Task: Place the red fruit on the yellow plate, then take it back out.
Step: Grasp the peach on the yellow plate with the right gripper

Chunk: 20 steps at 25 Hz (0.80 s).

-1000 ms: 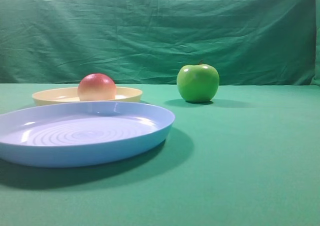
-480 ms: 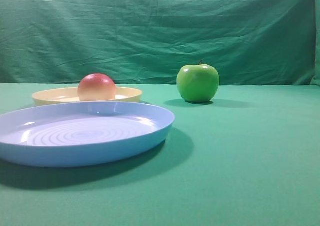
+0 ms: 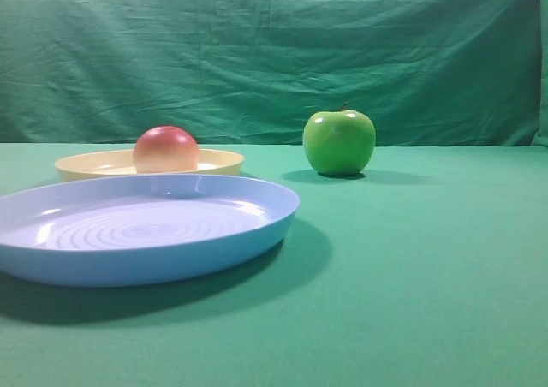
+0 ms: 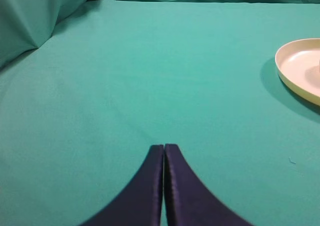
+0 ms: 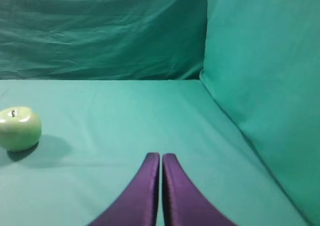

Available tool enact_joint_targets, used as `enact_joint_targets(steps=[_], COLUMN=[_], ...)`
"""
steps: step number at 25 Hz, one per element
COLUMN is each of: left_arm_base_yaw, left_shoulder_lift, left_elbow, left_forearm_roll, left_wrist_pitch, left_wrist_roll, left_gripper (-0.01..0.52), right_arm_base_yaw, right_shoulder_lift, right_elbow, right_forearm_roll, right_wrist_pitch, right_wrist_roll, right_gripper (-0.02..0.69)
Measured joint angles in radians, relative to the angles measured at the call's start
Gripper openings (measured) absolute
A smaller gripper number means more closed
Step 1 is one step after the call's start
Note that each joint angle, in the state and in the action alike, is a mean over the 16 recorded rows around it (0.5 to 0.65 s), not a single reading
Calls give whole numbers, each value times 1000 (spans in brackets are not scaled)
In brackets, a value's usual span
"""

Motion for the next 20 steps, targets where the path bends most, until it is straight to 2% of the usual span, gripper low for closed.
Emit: enact_joint_targets(steps=[9,20], left_arm_base_yaw=[0,0], left_shoulder_lift=[0,0], left_elbow=[0,0], left_forearm_roll=[0,0], left_wrist_pitch=[0,0], left_wrist_roll=[0,0], left_gripper=[0,0], right_arm_base_yaw=[-2,-2], right_shoulder_lift=[-85,-86], right_elbow=[147,164], right_forearm_roll=[2,3], right_wrist_pitch=[-10,38], right_wrist_roll=[44,15], right_gripper=[0,0])
